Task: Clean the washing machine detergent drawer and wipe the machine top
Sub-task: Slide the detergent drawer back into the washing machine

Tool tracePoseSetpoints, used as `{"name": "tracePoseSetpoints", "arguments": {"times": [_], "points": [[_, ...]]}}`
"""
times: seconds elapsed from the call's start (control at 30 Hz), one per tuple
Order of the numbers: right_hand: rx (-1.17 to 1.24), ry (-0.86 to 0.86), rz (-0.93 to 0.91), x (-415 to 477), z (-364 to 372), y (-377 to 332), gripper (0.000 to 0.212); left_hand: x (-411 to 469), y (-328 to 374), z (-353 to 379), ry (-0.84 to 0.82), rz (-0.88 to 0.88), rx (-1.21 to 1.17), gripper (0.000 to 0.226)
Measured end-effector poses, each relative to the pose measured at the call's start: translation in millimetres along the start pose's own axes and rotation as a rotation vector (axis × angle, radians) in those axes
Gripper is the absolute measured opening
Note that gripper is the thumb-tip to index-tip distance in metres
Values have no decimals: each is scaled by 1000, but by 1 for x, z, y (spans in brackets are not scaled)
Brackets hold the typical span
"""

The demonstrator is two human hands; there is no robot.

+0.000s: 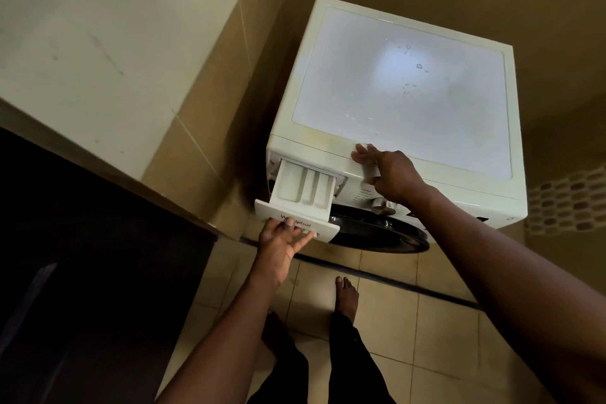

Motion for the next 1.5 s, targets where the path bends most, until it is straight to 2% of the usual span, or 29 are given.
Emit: {"name": "tracePoseSetpoints", "arguments": {"times": [0.17,0.33,0.7,0.83,1.0,1.23,1.5], "points": [[-6,3,-3,0,0,-1,71,-15,-4,-14,22,-3,-41,43],[-25,-2,10,1,2,-3,70,-22,-3,-21,-3,16,-40,23],[-23,1,35,2,4,1,71,-21,-4,-21,10,13,-37,36],[-3,7,48,3,4,4,74,-14,0,-13,8,9,-28,47],[12,-3,65,3,4,5,80,27,7,22,31,22,34,16],[33,-8,38,6,3,8,79,89,24,70,69,62,169,21],[9,-16,27,4,1,6,81,83,24,73,91,59,184,16]]}}
Point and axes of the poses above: each hand's wrist, its own x-axis towards the middle knuckle, its own z-axis out of the palm, y = z × x, the point moved 9 cm from there along x, towards the middle knuckle, and after that the axes turned 12 degrees about z, right-handed, at the moved point
